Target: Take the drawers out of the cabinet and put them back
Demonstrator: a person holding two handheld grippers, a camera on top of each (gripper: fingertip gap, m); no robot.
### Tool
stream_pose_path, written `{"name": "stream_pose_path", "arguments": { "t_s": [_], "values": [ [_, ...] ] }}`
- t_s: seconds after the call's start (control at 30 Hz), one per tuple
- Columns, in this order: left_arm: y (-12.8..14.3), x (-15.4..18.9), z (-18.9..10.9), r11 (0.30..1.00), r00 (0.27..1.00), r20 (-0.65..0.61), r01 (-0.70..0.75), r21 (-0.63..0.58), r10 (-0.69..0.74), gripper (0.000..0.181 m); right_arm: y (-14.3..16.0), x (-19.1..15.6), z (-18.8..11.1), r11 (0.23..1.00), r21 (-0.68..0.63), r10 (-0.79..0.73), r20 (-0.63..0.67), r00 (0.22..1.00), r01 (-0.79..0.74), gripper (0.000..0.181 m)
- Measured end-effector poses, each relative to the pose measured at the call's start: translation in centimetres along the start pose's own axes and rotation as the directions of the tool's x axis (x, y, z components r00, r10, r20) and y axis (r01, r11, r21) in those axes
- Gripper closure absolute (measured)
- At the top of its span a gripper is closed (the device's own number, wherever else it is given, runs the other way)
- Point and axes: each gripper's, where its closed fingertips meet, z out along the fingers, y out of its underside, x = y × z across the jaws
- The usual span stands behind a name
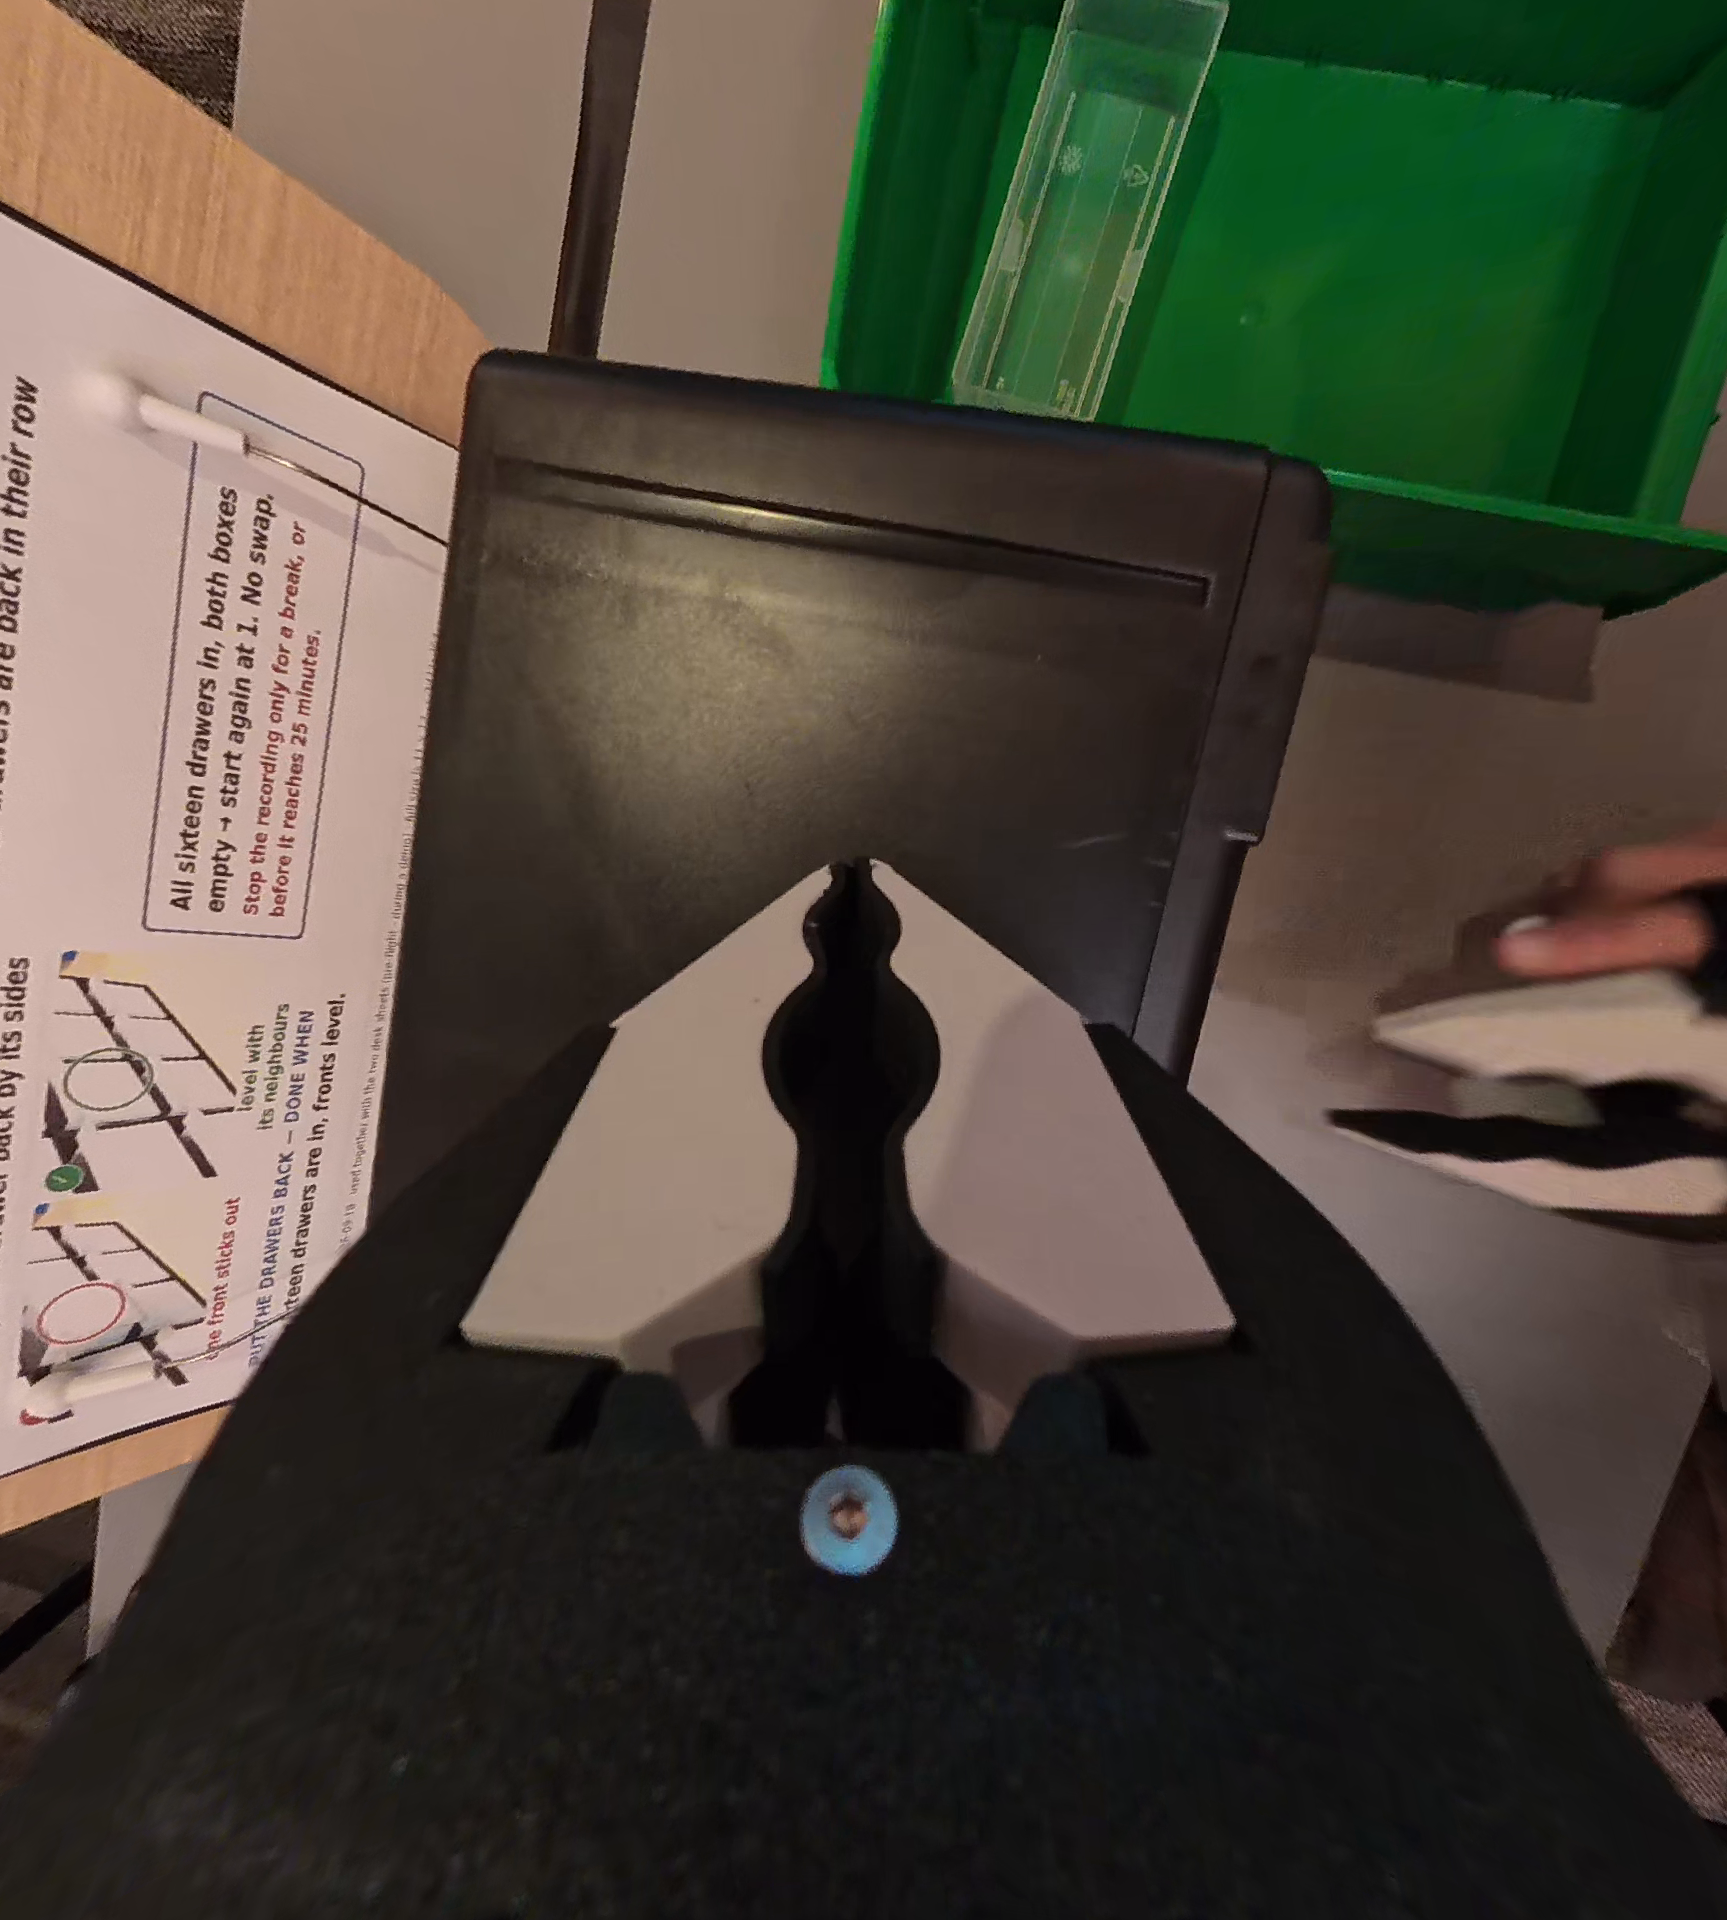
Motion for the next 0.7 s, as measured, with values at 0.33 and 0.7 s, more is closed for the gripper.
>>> {"name": "stream_pose_path", "arguments": {
  "t_s": [0.33, 0.7],
  "values": [
    [0.0, 0.0, 0.0, 1.0, 1.0, 0.007, 0.019, -0.013, -0.018, 0.181, 0.8, -3.8, 6.9, 0.834, -0.033, -0.549, -0.129, 0.826, 0.55, 0.155],
    [0.0, 0.0, 0.0, 0.999, 0.999, -0.012, 0.032, -0.003, -0.032, 0.18, 0.6, -3.4, 8.0, 0.816, -0.034, -0.575, -0.141, 0.806, 0.577, 0.166]
  ]
}}
